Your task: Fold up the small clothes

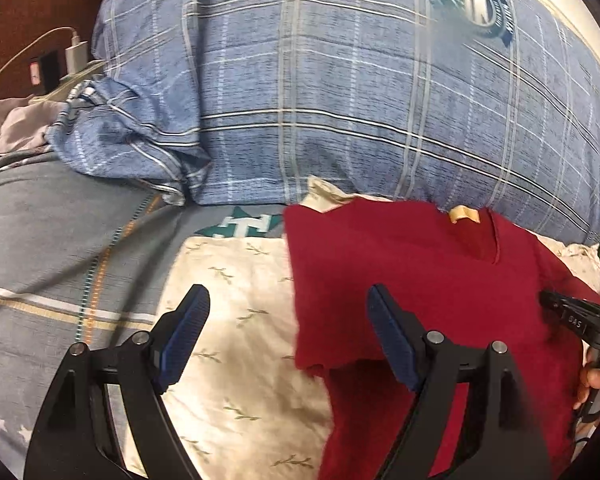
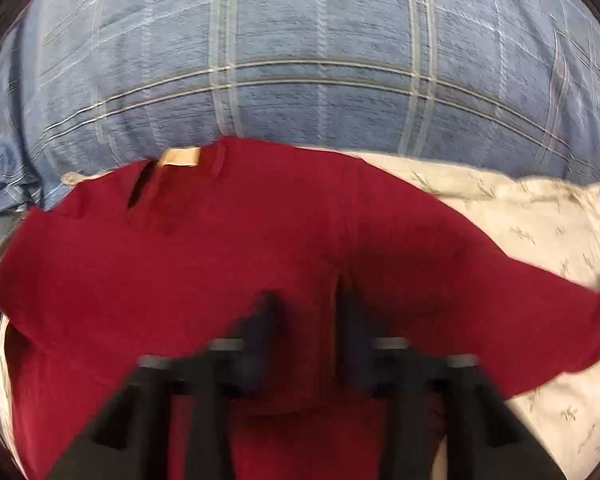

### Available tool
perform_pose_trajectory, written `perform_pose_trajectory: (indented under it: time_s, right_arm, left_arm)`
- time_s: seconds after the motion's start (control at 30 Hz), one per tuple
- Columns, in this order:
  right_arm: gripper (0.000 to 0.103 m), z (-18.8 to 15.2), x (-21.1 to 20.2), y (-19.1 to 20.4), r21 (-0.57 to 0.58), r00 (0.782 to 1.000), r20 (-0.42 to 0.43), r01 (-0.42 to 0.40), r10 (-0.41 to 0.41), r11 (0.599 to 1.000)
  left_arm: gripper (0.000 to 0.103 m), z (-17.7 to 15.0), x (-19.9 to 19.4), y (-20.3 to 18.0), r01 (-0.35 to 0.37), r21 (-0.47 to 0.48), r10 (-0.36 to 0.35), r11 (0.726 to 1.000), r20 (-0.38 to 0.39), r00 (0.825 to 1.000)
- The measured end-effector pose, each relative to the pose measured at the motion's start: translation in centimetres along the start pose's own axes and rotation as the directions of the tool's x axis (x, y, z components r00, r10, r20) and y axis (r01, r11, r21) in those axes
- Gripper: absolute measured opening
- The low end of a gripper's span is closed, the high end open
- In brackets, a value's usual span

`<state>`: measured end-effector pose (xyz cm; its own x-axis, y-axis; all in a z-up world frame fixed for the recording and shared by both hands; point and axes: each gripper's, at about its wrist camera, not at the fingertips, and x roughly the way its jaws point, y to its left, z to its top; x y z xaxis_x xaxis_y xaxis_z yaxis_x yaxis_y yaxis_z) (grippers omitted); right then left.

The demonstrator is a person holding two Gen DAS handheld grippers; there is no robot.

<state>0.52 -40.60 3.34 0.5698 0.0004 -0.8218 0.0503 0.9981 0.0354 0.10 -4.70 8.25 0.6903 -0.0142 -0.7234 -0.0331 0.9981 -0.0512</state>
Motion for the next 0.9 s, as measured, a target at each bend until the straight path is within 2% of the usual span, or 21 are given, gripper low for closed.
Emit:
perform_pose_trajectory:
  time_s: [0.1,0.2,0.23,0.3,0.4,0.47,0.53,0.6,0.67,0.7,0.8,0.9]
  right_arm:
    - [0.004,1.0,-2.8,-0.7,0.001,0.996,0.095,-0.005,0.005,1.000]
    - [0.004,2.1,-4.8,-2.1,0.042,0.980,0.175,0.090,-0.097,0.995]
    - [0.004,2.2,-4.6,-2.7,0.061,0.979,0.169,0.105,-0.114,0.993]
    - [0.004,2.1,-3.6,-3.6,0.084,0.987,0.132,0.084,-0.095,0.993]
    - [0.013,1.8,-1.6,-3.6,0.099,0.993,0.024,0.113,-0.116,0.989]
    - [0.028,1.6,-2.6,-4.3,0.157,0.987,0.071,0.129,-0.141,0.979]
    - [0.037,1.1,-4.0,-4.1,0.189,0.984,0.128,0.098,-0.123,0.977]
    - [0.037,1.1,-4.0,-3.0,0.150,0.992,0.123,-0.005,-0.013,0.989]
    - [0.034,1.5,-2.5,-1.0,0.077,0.996,0.067,-0.062,0.057,0.995]
    - [0.031,1.5,-1.5,-0.3,0.050,0.997,0.041,-0.067,0.065,0.996]
    - [0.031,2.0,2.4,0.2,0.040,0.999,-0.037,-0.013,0.014,0.999]
    - [0.033,2.3,1.8,0.1,0.062,0.999,-0.033,-0.014,0.016,0.998]
  left_arm:
    - [0.081,0.8,-0.3,0.7,-0.015,-0.023,0.015,1.000,0.025,1.000]
    - [0.081,1.1,0.1,0.7,-0.003,-0.050,0.005,0.999,0.028,1.000]
    - [0.081,1.1,0.4,0.4,0.004,-0.052,-0.003,0.999,0.019,1.000]
    - [0.081,0.9,1.3,-0.5,0.014,-0.048,-0.014,0.999,-0.003,1.000]
    - [0.081,0.4,2.7,-2.2,0.029,-0.011,-0.030,1.000,-0.030,0.999]
    - [0.081,0.2,3.7,-3.0,-0.006,0.023,0.007,1.000,-0.045,0.999]
    - [0.081,0.1,5.1,-3.0,-0.044,0.030,0.046,0.999,-0.055,0.997]
    - [0.081,0.1,6.6,-2.6,-0.073,0.015,0.074,0.997,-0.067,0.995]
    - [0.081,0.2,8.0,-1.9,-0.095,-0.007,0.094,0.995,-0.097,0.991]
    - [0.081,0.2,8.6,-1.5,-0.093,-0.023,0.089,0.995,-0.112,0.990]
    - [0.084,0.2,9.6,-0.5,-0.078,-0.071,0.067,0.994,-0.150,0.986]
    - [0.084,0.3,9.4,-0.4,-0.081,-0.054,0.072,0.995,-0.153,0.986]
